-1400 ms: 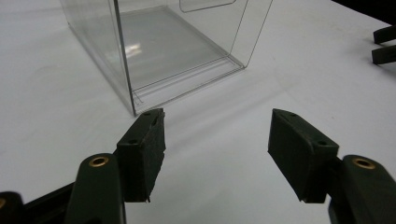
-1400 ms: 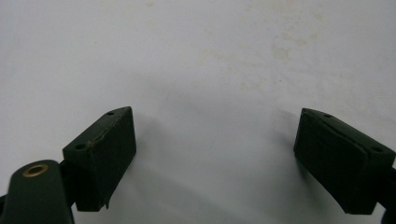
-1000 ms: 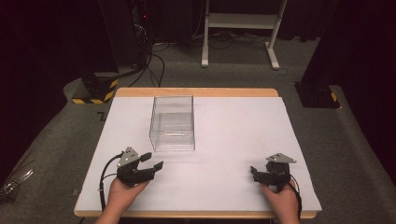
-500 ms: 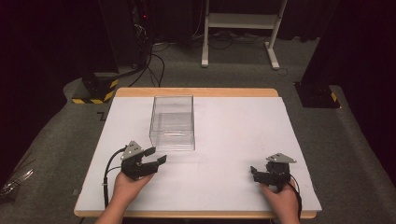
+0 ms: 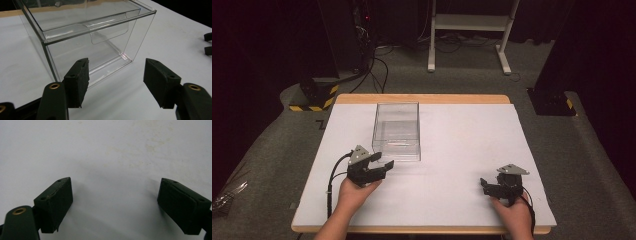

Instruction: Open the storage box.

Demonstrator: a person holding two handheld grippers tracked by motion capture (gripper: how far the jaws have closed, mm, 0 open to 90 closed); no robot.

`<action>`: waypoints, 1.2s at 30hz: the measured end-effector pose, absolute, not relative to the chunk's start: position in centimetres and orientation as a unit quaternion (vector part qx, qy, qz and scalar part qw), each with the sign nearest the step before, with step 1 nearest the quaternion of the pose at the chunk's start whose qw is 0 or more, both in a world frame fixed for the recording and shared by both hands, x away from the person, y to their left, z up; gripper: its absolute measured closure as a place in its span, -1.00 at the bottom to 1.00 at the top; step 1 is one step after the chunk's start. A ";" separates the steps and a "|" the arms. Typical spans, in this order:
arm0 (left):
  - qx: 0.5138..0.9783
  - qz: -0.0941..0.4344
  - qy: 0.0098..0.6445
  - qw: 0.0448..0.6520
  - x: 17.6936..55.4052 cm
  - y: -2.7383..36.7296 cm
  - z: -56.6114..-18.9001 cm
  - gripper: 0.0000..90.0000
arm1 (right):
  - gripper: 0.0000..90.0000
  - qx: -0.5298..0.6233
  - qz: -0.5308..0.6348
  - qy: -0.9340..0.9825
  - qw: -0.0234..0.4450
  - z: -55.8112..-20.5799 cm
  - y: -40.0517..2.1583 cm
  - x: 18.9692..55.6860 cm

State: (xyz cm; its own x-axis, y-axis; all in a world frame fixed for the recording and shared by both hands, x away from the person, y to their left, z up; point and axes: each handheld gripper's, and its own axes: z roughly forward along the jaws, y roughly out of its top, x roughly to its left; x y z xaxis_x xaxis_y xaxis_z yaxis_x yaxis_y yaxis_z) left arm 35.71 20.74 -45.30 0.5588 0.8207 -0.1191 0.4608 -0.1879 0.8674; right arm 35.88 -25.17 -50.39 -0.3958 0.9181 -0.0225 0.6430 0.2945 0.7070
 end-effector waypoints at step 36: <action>0.725 0.174 0.416 0.520 39.1 21.1 -46.6 0.11 | -0.71 0.504 0.314 0.774 0.220 -50.4 -25.2 35.9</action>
State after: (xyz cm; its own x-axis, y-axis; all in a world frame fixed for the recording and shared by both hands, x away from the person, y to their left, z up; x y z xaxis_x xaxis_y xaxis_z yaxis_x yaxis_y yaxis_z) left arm 39.14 21.13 -46.61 0.5927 0.7848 -0.1808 0.4226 -0.1120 0.8994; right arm 35.87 -25.16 -50.40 -0.3956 0.9181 -0.0236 0.6418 0.2948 0.7080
